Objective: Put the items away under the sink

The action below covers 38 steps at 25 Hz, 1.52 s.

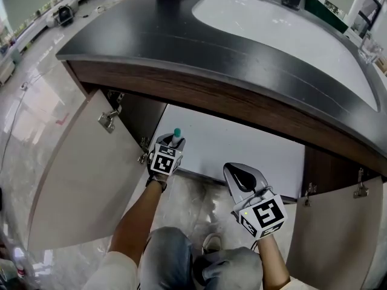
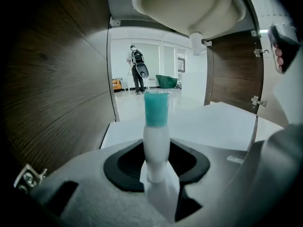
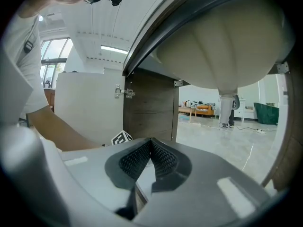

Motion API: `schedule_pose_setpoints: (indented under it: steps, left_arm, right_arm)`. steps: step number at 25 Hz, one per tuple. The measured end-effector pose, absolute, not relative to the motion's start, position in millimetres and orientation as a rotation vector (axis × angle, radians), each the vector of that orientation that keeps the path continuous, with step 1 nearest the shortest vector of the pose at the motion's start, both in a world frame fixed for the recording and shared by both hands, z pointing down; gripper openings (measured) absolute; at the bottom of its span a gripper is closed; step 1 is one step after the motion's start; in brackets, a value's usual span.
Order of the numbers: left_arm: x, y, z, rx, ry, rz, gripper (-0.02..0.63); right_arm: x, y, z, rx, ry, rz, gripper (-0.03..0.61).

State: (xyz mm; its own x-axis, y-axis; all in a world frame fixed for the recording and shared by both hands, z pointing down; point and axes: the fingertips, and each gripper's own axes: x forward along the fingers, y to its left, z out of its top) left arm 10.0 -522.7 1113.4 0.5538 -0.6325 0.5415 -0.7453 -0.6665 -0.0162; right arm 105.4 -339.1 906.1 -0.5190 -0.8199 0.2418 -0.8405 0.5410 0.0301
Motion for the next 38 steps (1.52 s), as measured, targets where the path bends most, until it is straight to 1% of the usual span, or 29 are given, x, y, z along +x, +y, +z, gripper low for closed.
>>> schedule_pose_setpoints:
  steps: [4,10,11,12,13,15,19,27,28,29,30,31,36,38]
  left_arm:
    - [8.2,-524.7,1115.0,2.560,-1.159,0.716,0.146]
    - [8.3,-524.2,1119.5,2.593,-1.145,0.735,0.152]
    - [8.8,-523.7,1119.0,2.607,-1.140,0.744,0.164]
    - [8.8,-523.4,1117.1,2.621,-1.141,0.748,0.198]
    - [8.1,-523.5,1114.0,2.632,-1.147,0.744,0.218]
    - [6.8,-524.0,1107.0,2.643,-1.156,0.710,0.235]
    - [1.4,-523.1,1092.7,2.646,-1.184,0.623,0.235]
    - [-2.5,-485.4,1076.0,2.717,-1.158,0.606,0.227]
    - [-5.3,-482.2,1072.1,2.717,-1.175,0.587,0.219]
    - [-8.9,-479.5,1067.0,2.716,-1.196,0.562,0.192]
    - [-12.3,-476.7,1061.4,2.718,-1.216,0.539,0.150]
    - [-15.0,-473.3,1055.8,2.726,-1.229,0.524,0.129]
    - [-11.0,-450.4,1024.4,2.831,-1.177,0.517,0.049]
    - [-8.6,-441.4,1007.0,2.876,-1.156,0.502,0.006]
  right_arm:
    - [107.7,-337.6,909.2,1.408,-2.538,0.143,0.008]
    - [107.0,-338.5,910.4,1.420,-2.538,0.149,0.008]
    - [106.3,-338.0,910.4,1.418,-2.539,0.149,0.008]
    - [105.5,-337.6,910.4,1.414,-2.540,0.149,0.008]
    - [104.4,-337.2,910.4,1.407,-2.541,0.149,0.008]
    - [102.5,-336.5,910.8,1.398,-2.544,0.147,0.008]
    - [99.5,-335.5,909.1,1.393,-2.546,0.145,0.008]
    - [97.7,-329.8,900.8,1.407,-2.558,0.143,0.008]
    - [97.5,-328.6,899.1,1.409,-2.558,0.139,0.008]
    - [97.2,-327.2,897.2,1.412,-2.558,0.134,0.008]
    - [96.8,-325.3,895.5,1.414,-2.557,0.130,0.008]
    - [96.5,-322.9,893.7,1.416,-2.556,0.126,0.008]
    - [98.8,-310.3,880.8,1.444,-2.535,0.093,0.008]
    - [100.3,-306.6,874.3,1.453,-2.523,0.072,0.008]
